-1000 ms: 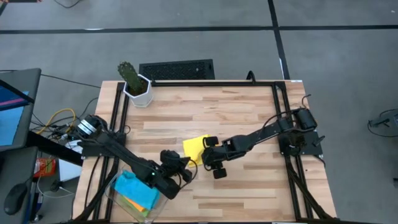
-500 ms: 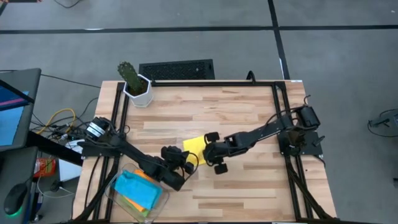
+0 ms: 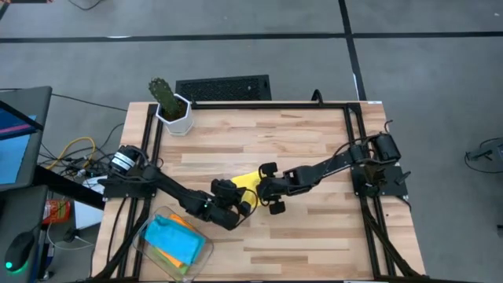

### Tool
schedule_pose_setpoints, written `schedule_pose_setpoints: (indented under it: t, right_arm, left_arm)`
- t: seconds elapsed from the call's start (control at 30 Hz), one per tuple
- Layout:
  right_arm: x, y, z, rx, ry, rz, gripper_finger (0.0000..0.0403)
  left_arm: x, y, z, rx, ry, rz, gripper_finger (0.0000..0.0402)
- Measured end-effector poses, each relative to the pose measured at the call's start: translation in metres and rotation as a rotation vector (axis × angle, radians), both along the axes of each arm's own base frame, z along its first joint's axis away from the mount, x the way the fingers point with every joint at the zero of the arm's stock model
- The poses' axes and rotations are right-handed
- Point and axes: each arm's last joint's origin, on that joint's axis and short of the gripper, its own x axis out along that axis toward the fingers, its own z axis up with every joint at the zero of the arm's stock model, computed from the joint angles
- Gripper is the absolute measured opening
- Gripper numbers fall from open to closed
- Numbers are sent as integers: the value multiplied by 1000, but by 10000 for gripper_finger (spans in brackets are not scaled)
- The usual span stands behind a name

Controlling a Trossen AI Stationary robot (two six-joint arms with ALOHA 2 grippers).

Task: Fold microfiber towels
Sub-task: Fold the yellow microfiber towel

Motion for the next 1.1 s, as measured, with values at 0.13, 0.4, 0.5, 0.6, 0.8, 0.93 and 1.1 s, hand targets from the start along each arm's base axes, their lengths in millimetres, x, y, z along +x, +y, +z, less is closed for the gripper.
schedule_pose_setpoints:
  t: [0.13,0.4,0.5,0.6,0.8,0.93,1.1]
  right_arm:
    - [-1,1,-2,-4,16,2,117]
    - [-4,-1,0,-8,68,3,13]
    - [-5,1,5,-4,111,13,20]
    - [-9,7,18,30,89,48,16]
    - [-12,17,24,217,107,124,38]
    - [-13,19,24,285,127,117,78]
    - [-12,8,27,295,118,38,135]
  left_arm:
    - [5,7,0,3,28,-27,0]
    - [8,18,0,19,56,-15,0]
    - [9,21,-1,17,77,-34,0]
    - [10,22,-1,15,88,-44,0]
    - [9,23,-2,18,104,-44,0]
    - [8,23,-3,14,111,-42,0]
    - [9,23,-2,-3,93,-36,0]
